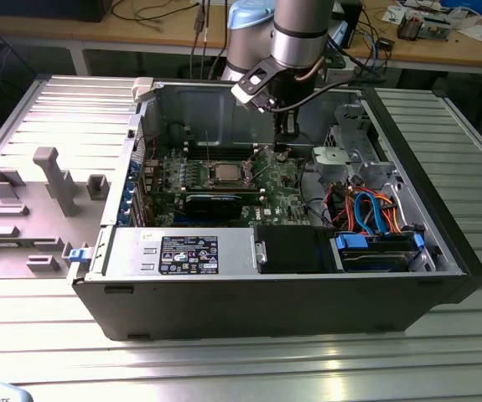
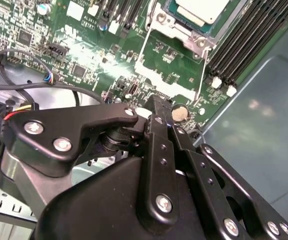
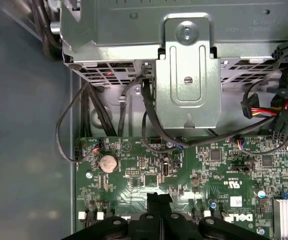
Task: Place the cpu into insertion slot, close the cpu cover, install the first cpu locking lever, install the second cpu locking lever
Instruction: 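Close the cpu cover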
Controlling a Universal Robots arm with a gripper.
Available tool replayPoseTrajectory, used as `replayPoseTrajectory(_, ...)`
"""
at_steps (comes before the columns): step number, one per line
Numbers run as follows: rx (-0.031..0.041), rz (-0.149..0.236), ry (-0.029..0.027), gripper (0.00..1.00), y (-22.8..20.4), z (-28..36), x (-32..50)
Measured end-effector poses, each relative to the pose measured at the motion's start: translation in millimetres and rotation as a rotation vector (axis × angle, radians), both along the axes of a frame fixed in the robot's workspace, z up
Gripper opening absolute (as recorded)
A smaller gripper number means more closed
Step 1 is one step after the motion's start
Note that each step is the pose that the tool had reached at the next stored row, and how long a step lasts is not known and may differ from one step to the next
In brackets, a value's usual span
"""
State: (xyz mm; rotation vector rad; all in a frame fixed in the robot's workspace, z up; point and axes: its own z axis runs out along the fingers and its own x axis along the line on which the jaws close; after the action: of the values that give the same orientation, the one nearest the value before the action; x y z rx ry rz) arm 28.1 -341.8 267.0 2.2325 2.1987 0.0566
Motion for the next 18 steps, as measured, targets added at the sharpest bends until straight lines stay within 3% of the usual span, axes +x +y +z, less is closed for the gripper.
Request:
replayPoseTrajectory(1,-0.0002,0.0,0.0,0.11,0.0,-1.1,0.5)
replayPoseTrajectory(6,0.0,0.0,0.0,0.11,0.0,-19.6,0.8)
replayPoseTrajectory(18,0.0009,0.0,0.0004,0.11,0.0,-20.0,-1.5)
